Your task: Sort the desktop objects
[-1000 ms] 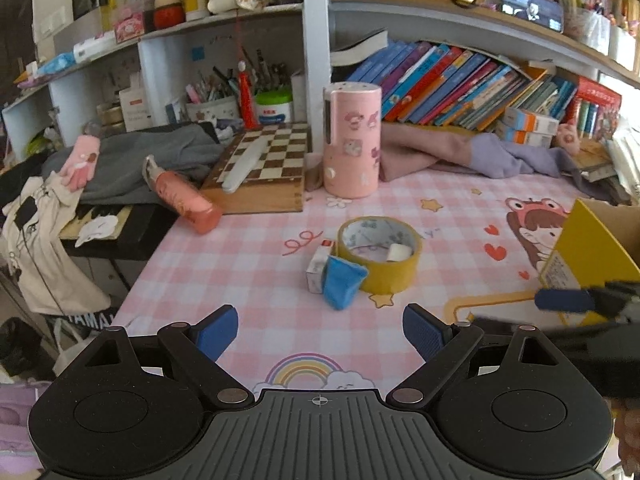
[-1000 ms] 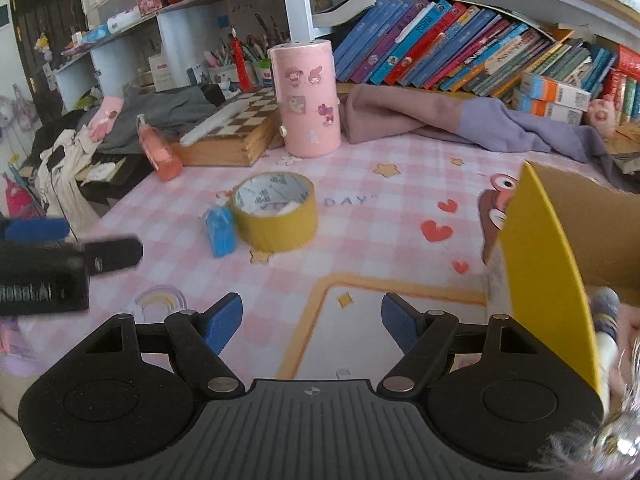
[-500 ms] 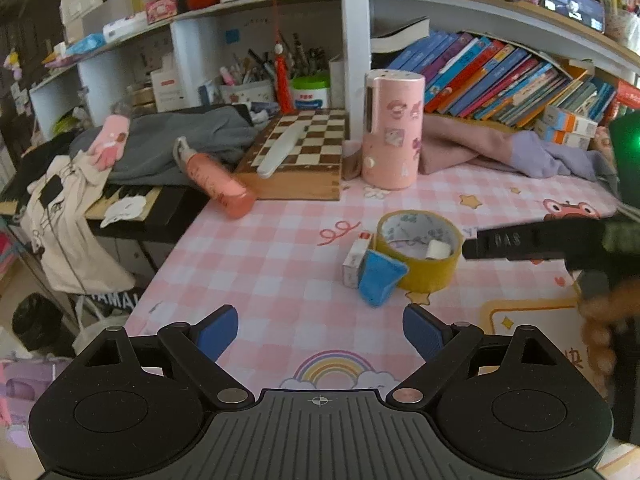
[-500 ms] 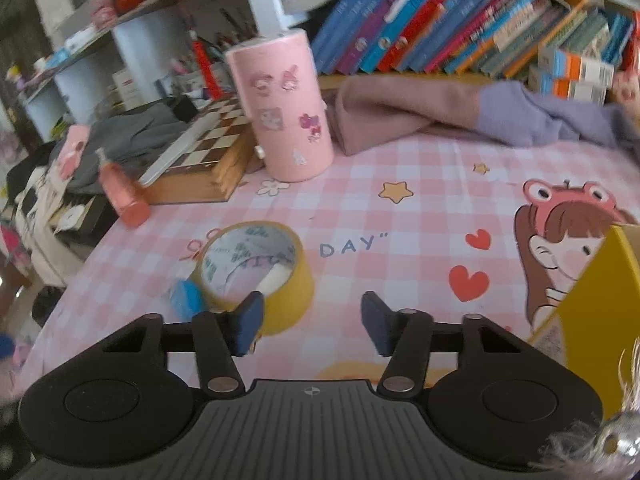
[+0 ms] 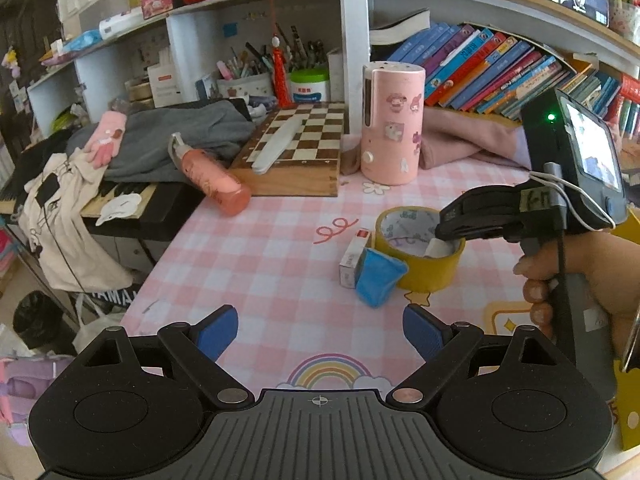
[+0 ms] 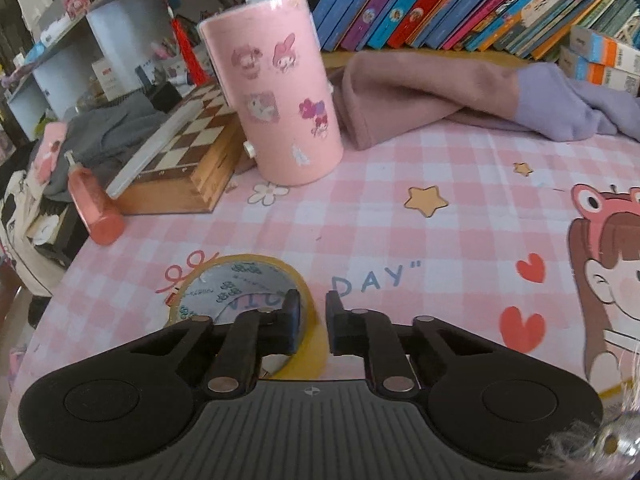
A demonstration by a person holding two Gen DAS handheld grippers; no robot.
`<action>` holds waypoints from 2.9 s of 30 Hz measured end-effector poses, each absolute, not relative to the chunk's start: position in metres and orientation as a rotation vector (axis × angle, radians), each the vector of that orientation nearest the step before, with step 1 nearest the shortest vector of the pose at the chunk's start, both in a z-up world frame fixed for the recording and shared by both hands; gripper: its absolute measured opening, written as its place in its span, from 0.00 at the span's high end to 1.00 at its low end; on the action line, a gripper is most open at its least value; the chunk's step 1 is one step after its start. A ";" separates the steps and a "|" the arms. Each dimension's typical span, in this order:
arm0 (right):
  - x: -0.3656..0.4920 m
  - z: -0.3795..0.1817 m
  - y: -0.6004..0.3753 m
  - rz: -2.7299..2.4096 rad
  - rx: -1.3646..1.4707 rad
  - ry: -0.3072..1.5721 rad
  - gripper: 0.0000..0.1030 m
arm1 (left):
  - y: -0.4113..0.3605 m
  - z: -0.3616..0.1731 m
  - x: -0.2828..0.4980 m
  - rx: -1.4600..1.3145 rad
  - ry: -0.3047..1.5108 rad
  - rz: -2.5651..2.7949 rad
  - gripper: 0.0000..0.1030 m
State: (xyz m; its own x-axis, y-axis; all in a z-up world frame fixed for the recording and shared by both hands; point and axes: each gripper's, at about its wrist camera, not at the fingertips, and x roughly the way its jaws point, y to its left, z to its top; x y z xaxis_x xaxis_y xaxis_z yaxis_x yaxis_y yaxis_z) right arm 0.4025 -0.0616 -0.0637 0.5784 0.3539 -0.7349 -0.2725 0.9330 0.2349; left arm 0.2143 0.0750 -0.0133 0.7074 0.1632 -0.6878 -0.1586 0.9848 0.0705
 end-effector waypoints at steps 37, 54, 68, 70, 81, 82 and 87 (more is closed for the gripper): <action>0.369 -0.019 -0.130 0.313 0.220 0.781 0.91 | 0.043 -0.084 0.318 0.013 0.874 0.044 0.45; 0.350 -0.012 -0.132 0.299 0.200 0.760 0.91 | 0.060 -0.048 0.273 -0.067 0.827 -0.015 0.62; 0.296 0.009 -0.137 0.315 0.143 0.724 0.91 | 0.077 -0.002 0.205 -0.122 0.709 -0.056 0.63; 0.287 0.011 -0.138 0.318 0.140 0.724 0.91 | 0.079 0.002 0.197 -0.132 0.698 -0.058 0.63; 0.236 0.022 -0.138 0.348 0.127 0.734 0.91 | 0.093 0.015 0.152 -0.182 0.661 -0.079 0.63; 0.231 0.023 -0.138 0.350 0.126 0.734 0.91 | 0.094 0.016 0.150 -0.187 0.658 -0.082 0.63; 0.208 0.024 -0.134 0.356 0.120 0.742 0.91 | 0.093 0.016 0.136 -0.189 0.649 -0.112 0.63</action>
